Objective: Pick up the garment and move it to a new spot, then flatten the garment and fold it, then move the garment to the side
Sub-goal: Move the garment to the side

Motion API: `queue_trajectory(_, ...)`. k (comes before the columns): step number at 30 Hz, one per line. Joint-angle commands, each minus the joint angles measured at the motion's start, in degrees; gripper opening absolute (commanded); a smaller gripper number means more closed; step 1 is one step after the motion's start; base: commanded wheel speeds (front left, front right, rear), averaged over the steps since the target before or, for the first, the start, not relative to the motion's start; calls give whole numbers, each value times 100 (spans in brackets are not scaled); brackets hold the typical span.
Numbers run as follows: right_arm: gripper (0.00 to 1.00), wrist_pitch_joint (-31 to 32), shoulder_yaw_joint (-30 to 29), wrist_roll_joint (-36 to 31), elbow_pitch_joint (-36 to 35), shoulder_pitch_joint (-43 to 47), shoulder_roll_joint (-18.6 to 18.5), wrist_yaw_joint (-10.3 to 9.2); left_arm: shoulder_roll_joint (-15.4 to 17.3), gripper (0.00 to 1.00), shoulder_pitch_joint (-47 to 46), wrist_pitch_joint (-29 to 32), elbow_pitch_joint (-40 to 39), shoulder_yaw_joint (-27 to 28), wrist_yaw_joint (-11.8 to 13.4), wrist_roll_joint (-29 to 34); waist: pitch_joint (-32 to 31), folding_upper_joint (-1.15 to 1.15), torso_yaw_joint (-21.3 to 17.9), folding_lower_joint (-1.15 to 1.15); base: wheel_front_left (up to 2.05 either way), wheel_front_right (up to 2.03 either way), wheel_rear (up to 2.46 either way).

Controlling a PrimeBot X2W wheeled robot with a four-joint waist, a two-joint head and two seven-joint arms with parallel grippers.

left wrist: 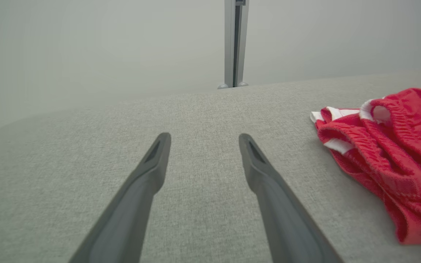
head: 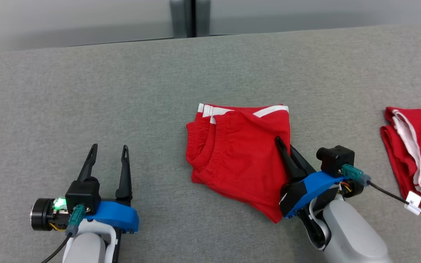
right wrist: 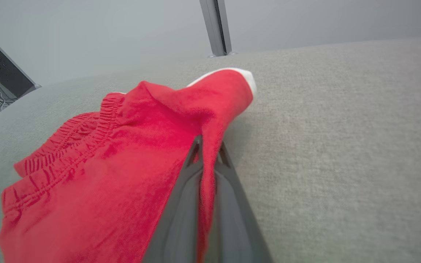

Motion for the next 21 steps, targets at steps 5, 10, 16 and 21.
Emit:
queue_trajectory(5,0,-27,-2,81,-183,336,-25,-3,151,100,238,-25,-19,60,-14,83,-271,-1,-687,0,0,0,0)
queue_trajectory(10,0,-27,35,188,-336,574,-25,-3,216,100,369,-25,-46,94,0,85,-340,-1,-1185,0,0,0,0)
queue_trajectory(16,0,-26,74,290,-460,734,-24,-3,289,100,502,-26,-78,164,24,71,-366,-1,-1671,0,0,0,0)
queue_trajectory(21,0,-27,172,340,-625,824,-23,-3,355,100,577,-25,-109,228,50,78,-322,-1,-2043,0,0,0,0)
